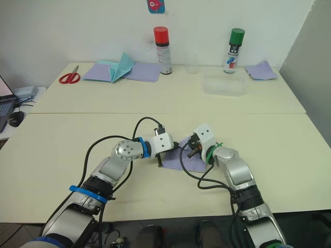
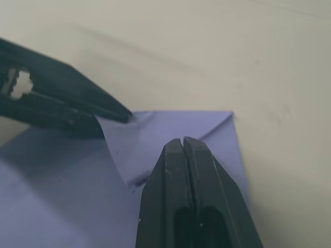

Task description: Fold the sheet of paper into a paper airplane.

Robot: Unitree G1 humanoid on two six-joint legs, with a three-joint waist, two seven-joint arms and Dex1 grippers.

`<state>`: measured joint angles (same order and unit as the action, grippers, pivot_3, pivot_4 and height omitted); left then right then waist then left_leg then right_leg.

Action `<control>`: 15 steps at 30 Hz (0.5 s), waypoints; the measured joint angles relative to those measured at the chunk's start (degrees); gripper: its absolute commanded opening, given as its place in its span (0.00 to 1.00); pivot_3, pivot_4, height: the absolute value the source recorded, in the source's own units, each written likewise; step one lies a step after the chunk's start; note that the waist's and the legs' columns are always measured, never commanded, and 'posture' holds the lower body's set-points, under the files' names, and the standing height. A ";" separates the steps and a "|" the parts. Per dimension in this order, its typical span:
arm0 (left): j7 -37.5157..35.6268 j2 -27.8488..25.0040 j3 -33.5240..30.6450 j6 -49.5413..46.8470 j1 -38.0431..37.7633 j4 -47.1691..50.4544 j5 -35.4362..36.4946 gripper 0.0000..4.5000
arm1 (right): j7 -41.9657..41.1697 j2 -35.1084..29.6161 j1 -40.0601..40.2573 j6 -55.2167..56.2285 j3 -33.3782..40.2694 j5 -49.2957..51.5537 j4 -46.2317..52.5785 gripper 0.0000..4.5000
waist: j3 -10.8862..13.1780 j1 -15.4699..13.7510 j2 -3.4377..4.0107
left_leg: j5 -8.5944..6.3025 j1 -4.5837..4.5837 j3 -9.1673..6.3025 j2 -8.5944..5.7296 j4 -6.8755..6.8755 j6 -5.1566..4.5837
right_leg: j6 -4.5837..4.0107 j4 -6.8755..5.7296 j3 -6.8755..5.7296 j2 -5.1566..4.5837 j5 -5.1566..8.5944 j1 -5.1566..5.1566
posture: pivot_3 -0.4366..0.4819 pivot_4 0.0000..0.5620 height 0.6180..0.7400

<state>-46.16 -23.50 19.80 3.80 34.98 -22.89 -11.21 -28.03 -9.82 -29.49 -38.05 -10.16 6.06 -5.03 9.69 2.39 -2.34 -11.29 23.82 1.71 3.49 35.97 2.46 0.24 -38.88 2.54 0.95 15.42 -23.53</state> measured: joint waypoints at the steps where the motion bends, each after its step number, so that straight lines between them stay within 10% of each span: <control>1: 0.01 0.14 -0.03 -0.10 0.00 -0.01 0.02 0.04 | 0.09 0.13 -0.39 0.11 0.00 -0.01 -0.30 0.00 | 0.00 -0.06 0.01 | 0.00 0.02 0.00 0.00 0.00 0.00 | 0.00 0.00 0.00 0.00 0.00 -0.01 | 0.48 0.27 1.00; 15: 0.26 0.40 -0.04 -0.61 -0.12 0.03 0.04 0.04 | 0.06 -0.31 -0.91 3.33 -1.04 -0.78 -3.91 0.00 | 0.00 -0.45 0.01 | 0.00 0.01 0.02 -0.01 -0.01 0.00 | -0.03 0.00 -0.01 0.01 0.02 -0.02 | 0.48 0.27 1.00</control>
<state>-45.90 -23.10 19.76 3.20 34.85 -22.86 -11.17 -27.97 -10.13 -30.39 -34.73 -11.20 5.28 -8.94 9.69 1.94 -2.33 -11.29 23.83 1.73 3.48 35.97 2.46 0.21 -38.88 2.54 0.96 15.43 -23.55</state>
